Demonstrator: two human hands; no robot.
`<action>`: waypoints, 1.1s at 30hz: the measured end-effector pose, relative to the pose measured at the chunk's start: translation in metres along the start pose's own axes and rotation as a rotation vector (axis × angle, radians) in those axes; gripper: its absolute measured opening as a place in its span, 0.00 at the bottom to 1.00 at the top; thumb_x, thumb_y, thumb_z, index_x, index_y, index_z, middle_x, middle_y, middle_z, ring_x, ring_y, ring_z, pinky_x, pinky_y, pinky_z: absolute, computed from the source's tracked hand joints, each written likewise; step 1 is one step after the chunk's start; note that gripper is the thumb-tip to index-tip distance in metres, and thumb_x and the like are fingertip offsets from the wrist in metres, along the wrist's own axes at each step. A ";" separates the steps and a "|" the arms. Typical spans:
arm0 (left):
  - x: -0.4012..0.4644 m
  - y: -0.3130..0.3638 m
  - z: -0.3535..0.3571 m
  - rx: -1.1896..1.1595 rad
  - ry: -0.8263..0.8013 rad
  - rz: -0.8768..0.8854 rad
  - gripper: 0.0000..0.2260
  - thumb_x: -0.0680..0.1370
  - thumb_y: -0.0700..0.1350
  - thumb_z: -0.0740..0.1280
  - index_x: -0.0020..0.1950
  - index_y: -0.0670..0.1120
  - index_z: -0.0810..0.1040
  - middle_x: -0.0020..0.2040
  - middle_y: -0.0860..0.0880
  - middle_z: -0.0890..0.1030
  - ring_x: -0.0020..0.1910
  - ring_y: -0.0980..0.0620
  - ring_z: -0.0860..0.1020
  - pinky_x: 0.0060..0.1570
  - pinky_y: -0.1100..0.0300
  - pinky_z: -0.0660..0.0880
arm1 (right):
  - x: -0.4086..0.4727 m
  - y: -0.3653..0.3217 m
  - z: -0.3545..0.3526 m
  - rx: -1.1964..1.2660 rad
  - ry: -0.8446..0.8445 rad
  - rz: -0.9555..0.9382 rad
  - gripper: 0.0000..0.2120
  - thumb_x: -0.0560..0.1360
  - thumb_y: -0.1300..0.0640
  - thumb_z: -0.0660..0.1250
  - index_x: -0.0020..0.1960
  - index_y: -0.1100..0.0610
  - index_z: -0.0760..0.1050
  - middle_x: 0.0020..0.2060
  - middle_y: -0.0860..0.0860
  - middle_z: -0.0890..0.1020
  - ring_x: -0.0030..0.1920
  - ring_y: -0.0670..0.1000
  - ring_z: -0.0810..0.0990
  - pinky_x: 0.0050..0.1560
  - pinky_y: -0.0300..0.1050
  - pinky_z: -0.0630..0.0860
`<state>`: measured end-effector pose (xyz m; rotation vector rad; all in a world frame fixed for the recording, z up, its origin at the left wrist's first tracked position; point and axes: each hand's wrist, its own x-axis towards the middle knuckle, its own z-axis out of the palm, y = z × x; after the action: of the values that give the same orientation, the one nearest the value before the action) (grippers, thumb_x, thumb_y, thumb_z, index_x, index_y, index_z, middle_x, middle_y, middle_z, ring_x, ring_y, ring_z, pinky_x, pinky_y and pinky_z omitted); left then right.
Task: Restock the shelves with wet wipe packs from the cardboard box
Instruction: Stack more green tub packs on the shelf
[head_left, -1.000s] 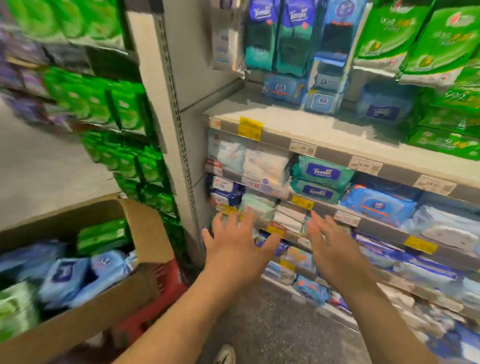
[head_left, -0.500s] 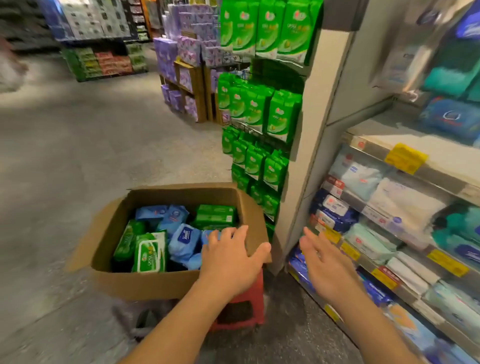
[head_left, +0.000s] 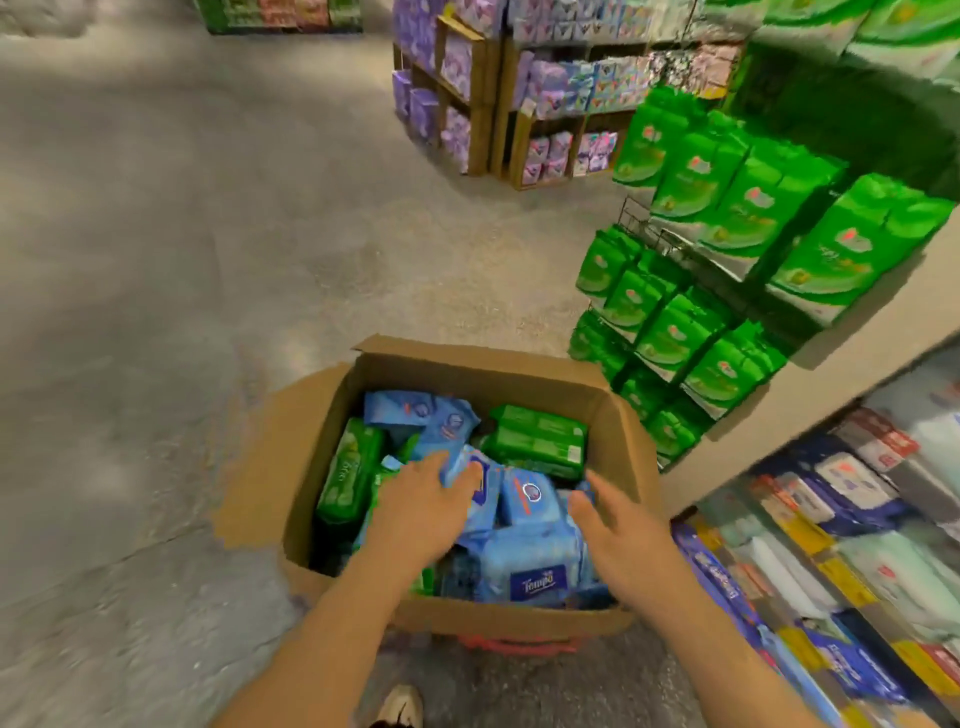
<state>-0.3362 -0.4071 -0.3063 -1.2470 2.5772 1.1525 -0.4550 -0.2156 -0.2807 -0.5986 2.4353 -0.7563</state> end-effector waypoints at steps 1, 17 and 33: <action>0.015 -0.017 -0.008 -0.047 -0.015 -0.045 0.23 0.81 0.61 0.57 0.68 0.49 0.74 0.67 0.44 0.77 0.65 0.43 0.74 0.64 0.50 0.69 | 0.011 -0.010 0.011 -0.011 -0.023 0.013 0.34 0.79 0.31 0.58 0.77 0.50 0.68 0.73 0.50 0.75 0.73 0.52 0.72 0.66 0.43 0.68; 0.110 -0.151 0.027 -0.679 -0.074 -0.751 0.23 0.79 0.63 0.57 0.69 0.53 0.71 0.60 0.50 0.74 0.57 0.49 0.73 0.63 0.51 0.70 | 0.134 0.008 0.176 0.158 -0.426 0.359 0.19 0.79 0.42 0.67 0.66 0.49 0.75 0.58 0.51 0.82 0.55 0.53 0.82 0.58 0.53 0.78; 0.128 -0.195 0.081 -0.532 -0.358 -0.799 0.61 0.46 0.80 0.69 0.75 0.57 0.63 0.69 0.50 0.72 0.63 0.46 0.76 0.62 0.45 0.75 | 0.152 0.027 0.284 0.755 -0.681 0.630 0.20 0.75 0.60 0.75 0.65 0.56 0.78 0.55 0.55 0.87 0.57 0.57 0.86 0.63 0.58 0.79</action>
<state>-0.3076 -0.5149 -0.5261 -1.7105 1.3182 1.6605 -0.4117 -0.3876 -0.5506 0.1951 1.4151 -0.9098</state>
